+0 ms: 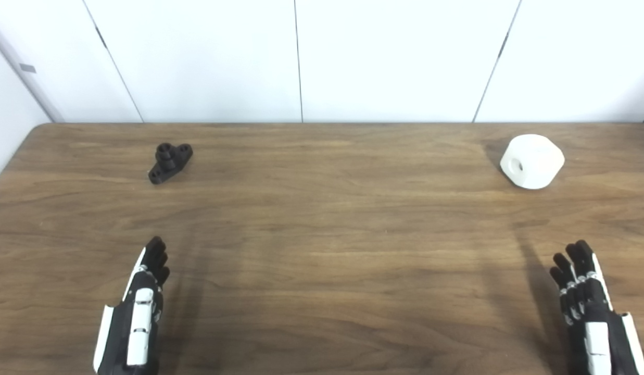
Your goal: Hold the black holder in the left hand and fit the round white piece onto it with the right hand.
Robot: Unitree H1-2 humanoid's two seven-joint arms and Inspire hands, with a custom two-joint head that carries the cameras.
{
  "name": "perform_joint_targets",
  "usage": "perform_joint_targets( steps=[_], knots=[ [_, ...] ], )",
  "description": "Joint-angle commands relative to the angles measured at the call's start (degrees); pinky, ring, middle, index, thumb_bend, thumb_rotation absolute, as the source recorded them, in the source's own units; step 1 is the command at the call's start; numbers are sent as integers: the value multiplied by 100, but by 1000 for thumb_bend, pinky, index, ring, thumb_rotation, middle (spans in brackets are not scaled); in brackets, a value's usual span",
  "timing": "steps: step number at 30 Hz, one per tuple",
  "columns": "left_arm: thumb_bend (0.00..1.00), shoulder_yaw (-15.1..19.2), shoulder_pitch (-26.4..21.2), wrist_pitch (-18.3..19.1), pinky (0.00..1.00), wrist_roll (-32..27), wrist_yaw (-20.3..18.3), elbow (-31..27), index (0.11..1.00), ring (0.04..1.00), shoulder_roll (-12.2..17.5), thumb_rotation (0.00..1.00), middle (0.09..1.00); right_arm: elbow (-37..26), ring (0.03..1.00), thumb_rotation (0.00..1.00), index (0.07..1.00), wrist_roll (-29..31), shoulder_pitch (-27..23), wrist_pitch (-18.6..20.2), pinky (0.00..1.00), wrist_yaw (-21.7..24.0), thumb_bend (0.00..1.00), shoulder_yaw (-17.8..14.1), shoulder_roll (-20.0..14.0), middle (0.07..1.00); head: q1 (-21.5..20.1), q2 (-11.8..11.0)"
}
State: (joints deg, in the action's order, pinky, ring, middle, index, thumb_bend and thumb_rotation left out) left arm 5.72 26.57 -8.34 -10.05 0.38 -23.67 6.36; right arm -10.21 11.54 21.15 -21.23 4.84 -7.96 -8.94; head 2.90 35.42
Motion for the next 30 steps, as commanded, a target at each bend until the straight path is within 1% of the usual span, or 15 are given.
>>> perform_joint_targets(
  steps=[1,11,20,30],
  knots=[
    [297,18,-120,-248,1000,-69,44,-68,960,1000,-225,889,978,87,960,898,991,41,-77,-2,961,77,576,70,30,989,2,1],
    [288,29,-133,-272,1000,-117,20,-27,969,1000,-195,893,981,133,948,877,984,59,-78,-78,944,86,611,67,37,979,-18,-2],
    [296,29,-119,-227,1000,-197,5,-34,970,1000,-186,904,986,111,958,875,988,103,-61,-55,961,102,603,75,31,984,-15,-6],
    [303,34,-114,-197,1000,-151,22,-51,973,1000,-182,897,986,129,961,868,988,136,-59,-90,961,126,593,71,27,986,-15,-6]
  ],
)
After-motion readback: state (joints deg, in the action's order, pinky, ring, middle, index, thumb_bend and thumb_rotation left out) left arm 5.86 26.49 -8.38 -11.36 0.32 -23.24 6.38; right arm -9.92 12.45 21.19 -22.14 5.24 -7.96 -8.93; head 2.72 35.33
